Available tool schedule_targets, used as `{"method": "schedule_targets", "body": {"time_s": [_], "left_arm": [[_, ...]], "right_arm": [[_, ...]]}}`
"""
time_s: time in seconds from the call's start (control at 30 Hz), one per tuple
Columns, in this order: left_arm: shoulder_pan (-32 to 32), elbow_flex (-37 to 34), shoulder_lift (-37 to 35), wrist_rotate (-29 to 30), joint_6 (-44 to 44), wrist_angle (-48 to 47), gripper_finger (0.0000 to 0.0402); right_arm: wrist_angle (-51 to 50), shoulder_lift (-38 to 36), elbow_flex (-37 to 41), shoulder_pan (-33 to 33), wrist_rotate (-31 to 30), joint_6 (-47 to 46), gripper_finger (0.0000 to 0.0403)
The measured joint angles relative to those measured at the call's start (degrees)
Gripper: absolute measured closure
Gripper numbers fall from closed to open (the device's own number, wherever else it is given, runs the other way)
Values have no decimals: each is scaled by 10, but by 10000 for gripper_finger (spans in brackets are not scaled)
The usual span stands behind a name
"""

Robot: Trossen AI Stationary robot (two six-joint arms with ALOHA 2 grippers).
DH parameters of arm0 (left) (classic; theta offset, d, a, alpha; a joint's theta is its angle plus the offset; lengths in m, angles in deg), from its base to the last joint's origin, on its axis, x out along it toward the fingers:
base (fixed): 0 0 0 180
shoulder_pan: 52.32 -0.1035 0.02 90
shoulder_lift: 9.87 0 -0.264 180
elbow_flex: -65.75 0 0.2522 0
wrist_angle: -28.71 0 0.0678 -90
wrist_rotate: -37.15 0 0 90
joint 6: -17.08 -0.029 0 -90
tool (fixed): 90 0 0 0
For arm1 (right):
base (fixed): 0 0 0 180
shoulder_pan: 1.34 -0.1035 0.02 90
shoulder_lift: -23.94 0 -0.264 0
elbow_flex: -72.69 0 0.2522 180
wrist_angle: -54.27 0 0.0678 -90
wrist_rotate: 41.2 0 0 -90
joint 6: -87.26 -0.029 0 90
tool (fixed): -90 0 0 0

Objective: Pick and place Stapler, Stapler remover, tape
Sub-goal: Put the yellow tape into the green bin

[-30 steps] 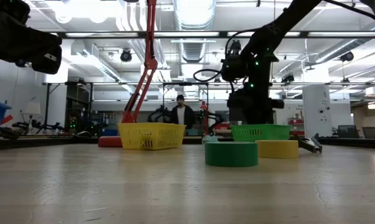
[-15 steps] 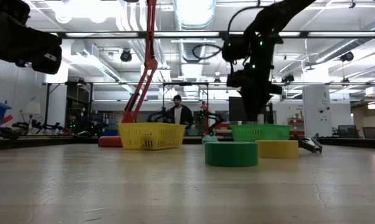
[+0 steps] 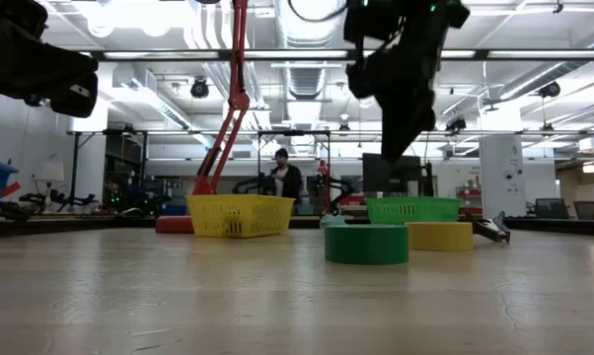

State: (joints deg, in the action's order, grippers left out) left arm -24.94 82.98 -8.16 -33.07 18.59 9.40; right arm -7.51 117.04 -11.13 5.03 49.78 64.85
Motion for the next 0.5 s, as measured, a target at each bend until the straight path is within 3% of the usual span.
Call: {"method": "schedule_targets", "body": {"time_s": [0.27, 0.5], "left_arm": [[0, 0, 0, 0, 0, 0, 367], [0, 0, 1, 0, 0, 1, 367]], "right_arm": [[31, 0, 6, -126, 5, -48, 292], [54, 26, 38, -185, -11, -77, 276]]}}
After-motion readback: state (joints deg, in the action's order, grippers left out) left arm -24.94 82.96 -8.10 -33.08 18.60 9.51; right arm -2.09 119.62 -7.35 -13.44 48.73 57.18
